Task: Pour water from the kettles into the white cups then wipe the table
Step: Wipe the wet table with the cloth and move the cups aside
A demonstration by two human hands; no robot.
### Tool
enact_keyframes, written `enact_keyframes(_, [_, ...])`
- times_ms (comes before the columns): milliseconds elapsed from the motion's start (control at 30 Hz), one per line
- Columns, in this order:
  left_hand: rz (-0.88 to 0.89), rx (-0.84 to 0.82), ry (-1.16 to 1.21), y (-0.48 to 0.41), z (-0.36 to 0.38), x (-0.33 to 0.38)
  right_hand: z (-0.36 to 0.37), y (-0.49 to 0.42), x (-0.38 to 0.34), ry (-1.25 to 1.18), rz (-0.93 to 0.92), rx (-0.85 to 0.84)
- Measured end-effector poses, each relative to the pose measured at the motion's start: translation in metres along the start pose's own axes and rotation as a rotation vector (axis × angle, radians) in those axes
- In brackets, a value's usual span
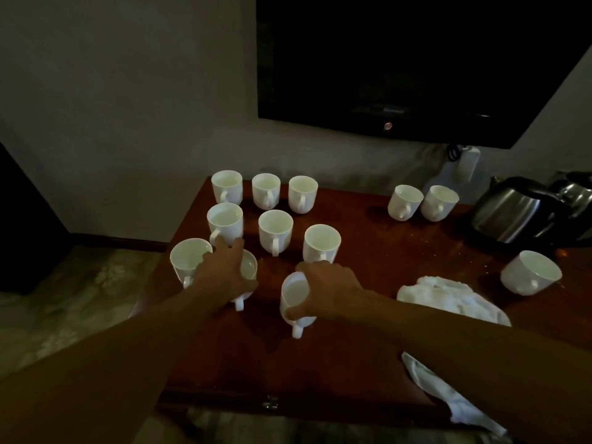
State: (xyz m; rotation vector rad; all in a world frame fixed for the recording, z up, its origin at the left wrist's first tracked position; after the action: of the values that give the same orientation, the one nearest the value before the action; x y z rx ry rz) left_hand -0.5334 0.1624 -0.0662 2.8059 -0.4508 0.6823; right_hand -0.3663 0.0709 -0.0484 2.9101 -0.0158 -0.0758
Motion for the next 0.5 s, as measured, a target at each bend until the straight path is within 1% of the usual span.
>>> enact_keyframes(167, [-0.011, -0.013, 0.009, -0.009, 0.009, -0.008, 0.004, -0.018, -0.021, 0.029, -0.016, 0.007])
enact_keyframes(300, [-0.008, -0.031, 0.008, -0.011, 0.015, -0.011, 0.003, -0.027, -0.020, 0.035, 0.002, 0.026])
enact_keyframes(500, [-0.020, -0.090, 0.039, -0.015, 0.017, -0.011, 0.005, -0.029, -0.014, -0.003, 0.036, -0.018])
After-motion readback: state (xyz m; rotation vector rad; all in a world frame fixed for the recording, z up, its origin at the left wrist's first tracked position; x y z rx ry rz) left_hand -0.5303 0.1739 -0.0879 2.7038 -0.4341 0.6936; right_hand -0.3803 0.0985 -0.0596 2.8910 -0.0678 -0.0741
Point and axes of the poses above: each hand's wrist, its own y-axis away from the middle knuckle, its own z-axis out of the palm, x = y × z, the point moved 9 cm from there along -y, towards the middle knuckle, and after that the axes turned 10 degrees about y, right-handed, at the moved point
